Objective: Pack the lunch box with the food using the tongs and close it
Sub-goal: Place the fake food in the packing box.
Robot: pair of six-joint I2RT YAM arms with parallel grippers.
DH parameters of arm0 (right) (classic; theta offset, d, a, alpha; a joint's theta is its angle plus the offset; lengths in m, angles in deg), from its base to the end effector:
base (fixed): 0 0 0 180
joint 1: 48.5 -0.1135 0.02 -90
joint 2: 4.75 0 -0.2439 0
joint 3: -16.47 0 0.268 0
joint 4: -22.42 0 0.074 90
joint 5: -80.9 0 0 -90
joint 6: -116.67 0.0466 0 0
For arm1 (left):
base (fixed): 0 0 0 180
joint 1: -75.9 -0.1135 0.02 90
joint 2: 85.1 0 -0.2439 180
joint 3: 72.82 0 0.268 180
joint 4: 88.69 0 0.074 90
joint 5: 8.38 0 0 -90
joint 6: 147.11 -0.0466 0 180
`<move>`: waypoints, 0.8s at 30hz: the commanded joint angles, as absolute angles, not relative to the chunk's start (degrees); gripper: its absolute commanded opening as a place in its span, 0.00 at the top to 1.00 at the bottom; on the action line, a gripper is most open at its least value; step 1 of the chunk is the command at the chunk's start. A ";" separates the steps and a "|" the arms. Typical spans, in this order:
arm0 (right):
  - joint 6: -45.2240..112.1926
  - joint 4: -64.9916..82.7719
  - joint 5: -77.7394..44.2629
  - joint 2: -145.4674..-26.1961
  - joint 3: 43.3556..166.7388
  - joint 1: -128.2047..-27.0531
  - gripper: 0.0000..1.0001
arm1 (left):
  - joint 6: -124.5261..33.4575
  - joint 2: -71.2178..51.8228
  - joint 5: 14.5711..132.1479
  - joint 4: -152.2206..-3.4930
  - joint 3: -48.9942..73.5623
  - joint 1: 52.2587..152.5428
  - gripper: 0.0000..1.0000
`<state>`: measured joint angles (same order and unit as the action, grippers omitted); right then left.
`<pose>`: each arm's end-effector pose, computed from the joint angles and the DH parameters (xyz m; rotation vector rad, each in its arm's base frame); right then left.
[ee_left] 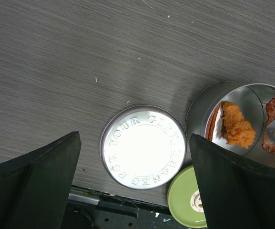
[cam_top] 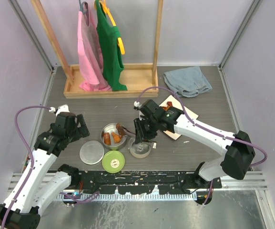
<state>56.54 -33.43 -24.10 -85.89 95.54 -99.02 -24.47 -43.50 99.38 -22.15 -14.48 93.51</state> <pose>0.1900 0.2496 0.2440 -0.5999 2.7075 0.7929 0.1670 -0.0381 0.2622 -0.4465 2.3434 -0.0332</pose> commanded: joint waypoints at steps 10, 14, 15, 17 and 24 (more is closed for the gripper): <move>55.47 -33.01 -21.74 -84.49 98.37 -99.30 0.58 | -23.80 -43.97 100.09 -23.77 -13.48 93.37 0.02; 55.68 -34.28 -18.56 -83.24 99.58 -99.30 0.60 | -23.79 -43.89 100.03 -23.70 -13.46 93.32 0.02; 55.82 -34.39 -18.09 -82.94 99.65 -99.31 0.60 | -23.80 -43.80 100.02 -23.70 -13.47 93.34 0.02; 55.85 -34.37 -18.35 -82.78 99.54 -99.30 0.60 | -23.80 -43.80 99.98 -23.78 -13.49 93.35 0.02; 55.73 -32.21 -24.29 -84.91 98.63 -100.61 0.62 | -23.80 -43.88 100.00 -23.79 -13.49 93.33 0.02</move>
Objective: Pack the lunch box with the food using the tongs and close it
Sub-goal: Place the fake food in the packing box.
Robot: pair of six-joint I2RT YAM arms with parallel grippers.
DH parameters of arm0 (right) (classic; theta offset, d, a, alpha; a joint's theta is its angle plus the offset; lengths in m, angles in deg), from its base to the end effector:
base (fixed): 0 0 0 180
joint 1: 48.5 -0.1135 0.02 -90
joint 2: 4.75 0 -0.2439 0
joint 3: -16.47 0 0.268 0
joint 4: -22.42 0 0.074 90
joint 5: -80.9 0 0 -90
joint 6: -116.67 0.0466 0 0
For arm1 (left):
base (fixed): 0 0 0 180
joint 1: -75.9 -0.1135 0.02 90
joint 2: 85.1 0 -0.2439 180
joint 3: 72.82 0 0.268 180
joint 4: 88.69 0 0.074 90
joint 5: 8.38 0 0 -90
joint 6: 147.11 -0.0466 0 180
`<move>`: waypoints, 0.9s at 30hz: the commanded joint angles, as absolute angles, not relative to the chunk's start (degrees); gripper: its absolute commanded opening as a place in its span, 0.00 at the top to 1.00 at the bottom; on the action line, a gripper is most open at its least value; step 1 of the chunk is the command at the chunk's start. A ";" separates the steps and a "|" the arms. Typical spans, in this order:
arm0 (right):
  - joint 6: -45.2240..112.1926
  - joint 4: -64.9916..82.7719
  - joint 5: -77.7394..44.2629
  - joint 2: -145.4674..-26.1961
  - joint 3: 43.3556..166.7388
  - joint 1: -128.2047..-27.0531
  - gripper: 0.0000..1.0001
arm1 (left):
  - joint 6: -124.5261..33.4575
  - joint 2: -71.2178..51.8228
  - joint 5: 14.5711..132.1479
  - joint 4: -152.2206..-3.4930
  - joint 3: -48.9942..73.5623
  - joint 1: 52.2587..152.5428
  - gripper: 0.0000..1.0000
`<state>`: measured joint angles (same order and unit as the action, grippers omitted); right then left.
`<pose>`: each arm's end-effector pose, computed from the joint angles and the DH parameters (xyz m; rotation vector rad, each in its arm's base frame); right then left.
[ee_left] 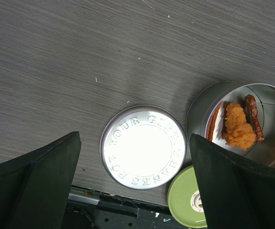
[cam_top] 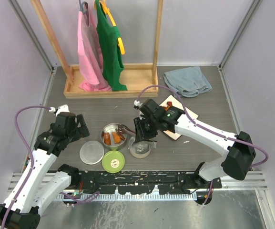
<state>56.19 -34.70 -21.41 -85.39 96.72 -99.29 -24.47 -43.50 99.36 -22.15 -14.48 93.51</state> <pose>0.1899 0.2484 0.2515 -0.5921 2.6851 0.7429 0.1670 -0.0381 0.2622 -0.4464 2.3436 -0.0335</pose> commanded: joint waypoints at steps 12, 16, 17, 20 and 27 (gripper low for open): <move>54.30 -29.97 -28.43 -89.07 101.72 -104.35 0.62 | -23.80 -43.88 100.07 -23.70 -13.50 93.31 0.02; 54.55 -29.22 -26.88 -87.16 102.30 -104.39 0.62 | -23.80 -43.88 100.07 -23.75 -13.43 93.35 0.02; 54.61 -30.00 -24.68 -86.78 102.55 -104.33 0.62 | -23.80 -43.88 100.03 -23.70 -13.43 93.34 0.02; 55.18 -36.41 -17.88 -88.05 104.49 -104.23 0.61 | -23.80 -43.96 100.00 -23.80 -13.48 93.37 0.02; 54.29 -39.06 -19.34 -89.97 105.03 -104.25 0.61 | -23.80 -44.05 99.99 -23.81 -13.48 93.36 0.02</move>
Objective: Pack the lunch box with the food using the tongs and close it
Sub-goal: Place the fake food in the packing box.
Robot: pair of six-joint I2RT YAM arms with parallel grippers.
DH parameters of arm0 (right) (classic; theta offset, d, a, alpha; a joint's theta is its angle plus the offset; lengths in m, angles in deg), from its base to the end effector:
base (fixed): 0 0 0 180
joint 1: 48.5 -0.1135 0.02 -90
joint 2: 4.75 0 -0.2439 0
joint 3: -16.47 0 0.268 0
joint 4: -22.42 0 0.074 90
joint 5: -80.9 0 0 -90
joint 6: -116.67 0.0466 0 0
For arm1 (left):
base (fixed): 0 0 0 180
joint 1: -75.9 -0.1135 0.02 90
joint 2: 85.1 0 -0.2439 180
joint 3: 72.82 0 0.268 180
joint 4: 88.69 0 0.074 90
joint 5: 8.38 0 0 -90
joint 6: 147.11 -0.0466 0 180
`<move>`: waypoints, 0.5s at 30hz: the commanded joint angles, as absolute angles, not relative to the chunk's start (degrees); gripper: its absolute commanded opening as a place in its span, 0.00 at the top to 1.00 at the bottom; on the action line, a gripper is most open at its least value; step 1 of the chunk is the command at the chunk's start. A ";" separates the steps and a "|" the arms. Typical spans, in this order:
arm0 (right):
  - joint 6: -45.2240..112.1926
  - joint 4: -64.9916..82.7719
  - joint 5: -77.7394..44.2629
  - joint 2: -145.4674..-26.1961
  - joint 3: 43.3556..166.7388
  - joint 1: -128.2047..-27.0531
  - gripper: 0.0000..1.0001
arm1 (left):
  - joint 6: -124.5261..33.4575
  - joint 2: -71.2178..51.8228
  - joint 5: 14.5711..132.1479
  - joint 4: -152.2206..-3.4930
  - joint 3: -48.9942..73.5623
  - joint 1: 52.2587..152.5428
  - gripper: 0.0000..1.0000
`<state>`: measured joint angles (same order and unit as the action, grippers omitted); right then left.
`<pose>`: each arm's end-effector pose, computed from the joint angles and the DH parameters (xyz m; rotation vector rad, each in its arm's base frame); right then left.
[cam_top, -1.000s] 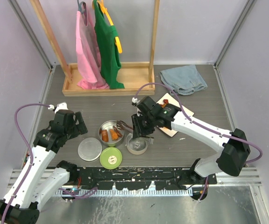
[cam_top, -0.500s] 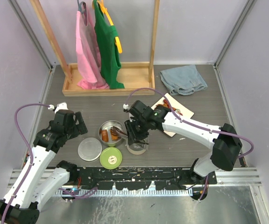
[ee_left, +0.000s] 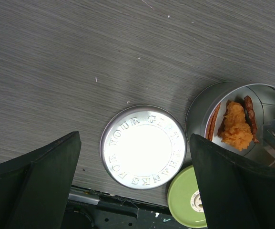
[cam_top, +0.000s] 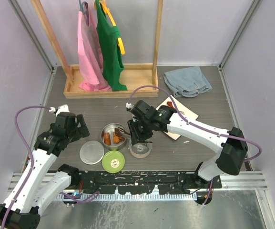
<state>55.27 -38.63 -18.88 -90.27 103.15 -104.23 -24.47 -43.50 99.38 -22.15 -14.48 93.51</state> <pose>0.1787 0.2764 0.2583 -0.7156 2.6925 0.6795 0.1670 -0.0381 0.2622 -0.4465 2.3434 -0.0332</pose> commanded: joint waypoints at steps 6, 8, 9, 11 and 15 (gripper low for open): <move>54.03 -36.99 -24.11 -90.57 104.35 -104.45 0.61 | -23.80 -44.15 100.03 -23.74 -13.48 93.38 0.02; 53.97 -37.01 -24.72 -91.00 104.22 -104.55 0.61 | -23.83 -44.06 99.97 -23.78 -13.53 93.31 0.02; 54.00 -37.05 -24.94 -91.15 104.22 -104.53 0.61 | -23.86 -44.06 100.00 -23.78 -13.48 93.32 0.02; 53.98 -37.72 -24.64 -91.55 104.55 -104.63 0.60 | -23.88 -44.06 100.07 -23.72 -13.48 93.33 0.02; 54.17 -39.51 -21.10 -91.56 105.74 -104.73 0.60 | -23.84 -44.23 100.10 -23.79 -13.53 93.35 0.02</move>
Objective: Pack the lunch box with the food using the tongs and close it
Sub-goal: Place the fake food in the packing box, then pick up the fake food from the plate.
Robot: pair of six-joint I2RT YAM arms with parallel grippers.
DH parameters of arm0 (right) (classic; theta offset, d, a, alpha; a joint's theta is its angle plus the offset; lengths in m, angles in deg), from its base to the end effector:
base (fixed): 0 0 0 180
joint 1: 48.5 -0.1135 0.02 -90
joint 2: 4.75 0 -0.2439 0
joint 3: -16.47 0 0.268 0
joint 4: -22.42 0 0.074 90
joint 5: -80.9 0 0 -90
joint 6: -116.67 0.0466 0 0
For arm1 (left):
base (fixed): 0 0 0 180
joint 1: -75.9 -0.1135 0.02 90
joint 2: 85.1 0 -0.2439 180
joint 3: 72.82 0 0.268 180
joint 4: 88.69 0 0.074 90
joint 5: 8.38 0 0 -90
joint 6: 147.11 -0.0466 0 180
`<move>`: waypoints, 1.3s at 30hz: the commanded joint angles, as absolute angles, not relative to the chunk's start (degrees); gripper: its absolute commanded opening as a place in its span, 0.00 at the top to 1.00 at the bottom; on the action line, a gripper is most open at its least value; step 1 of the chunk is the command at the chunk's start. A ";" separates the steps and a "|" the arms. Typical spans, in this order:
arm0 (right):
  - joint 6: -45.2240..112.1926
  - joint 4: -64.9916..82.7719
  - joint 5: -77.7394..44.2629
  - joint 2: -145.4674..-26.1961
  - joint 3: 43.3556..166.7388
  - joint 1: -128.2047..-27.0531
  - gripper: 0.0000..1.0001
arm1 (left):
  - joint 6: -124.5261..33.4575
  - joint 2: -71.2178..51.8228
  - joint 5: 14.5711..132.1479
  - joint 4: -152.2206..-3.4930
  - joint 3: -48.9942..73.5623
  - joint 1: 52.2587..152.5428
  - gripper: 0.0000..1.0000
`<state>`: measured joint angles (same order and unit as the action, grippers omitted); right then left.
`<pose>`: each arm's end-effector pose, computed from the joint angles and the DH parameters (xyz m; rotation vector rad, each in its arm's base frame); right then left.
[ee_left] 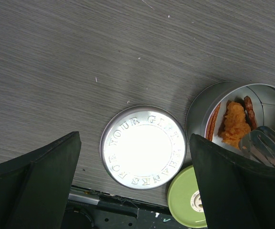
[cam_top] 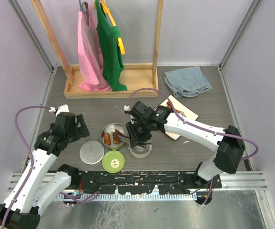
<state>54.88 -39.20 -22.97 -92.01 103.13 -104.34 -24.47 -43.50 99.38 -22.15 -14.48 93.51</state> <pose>0.1771 0.2809 0.2488 -0.7641 2.7481 0.7296 0.1670 -0.0381 0.2622 -0.4465 2.3434 -0.0332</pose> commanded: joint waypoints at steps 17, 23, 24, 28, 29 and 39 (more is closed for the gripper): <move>53.16 -43.04 -20.07 -95.12 108.55 -106.34 0.59 | -23.89 -43.97 99.90 -23.78 -13.39 93.31 0.02; 52.52 -41.91 -22.56 -96.81 110.38 -107.64 0.59 | -23.88 -44.06 99.86 -23.80 -13.43 93.31 0.02; 52.51 -41.44 -23.12 -96.83 110.45 -107.73 0.59 | -23.89 -44.06 99.87 -23.77 -13.52 93.35 0.02; 52.66 -39.28 -25.38 -95.75 110.66 -107.81 0.59 | -23.89 -44.06 99.90 -23.80 -13.47 93.30 0.02; 52.75 -38.91 -25.32 -95.14 110.73 -107.77 0.59 | -23.89 -44.06 99.89 -23.79 -13.48 93.30 0.02; 55.08 -44.08 -7.79 -88.35 112.91 -105.68 0.58 | -23.98 -44.01 99.81 -23.81 -13.44 93.30 0.02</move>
<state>54.00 -42.00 -16.63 -93.94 109.33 -107.13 -24.47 -43.50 99.38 -22.15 -14.48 93.51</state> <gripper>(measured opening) 0.416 0.980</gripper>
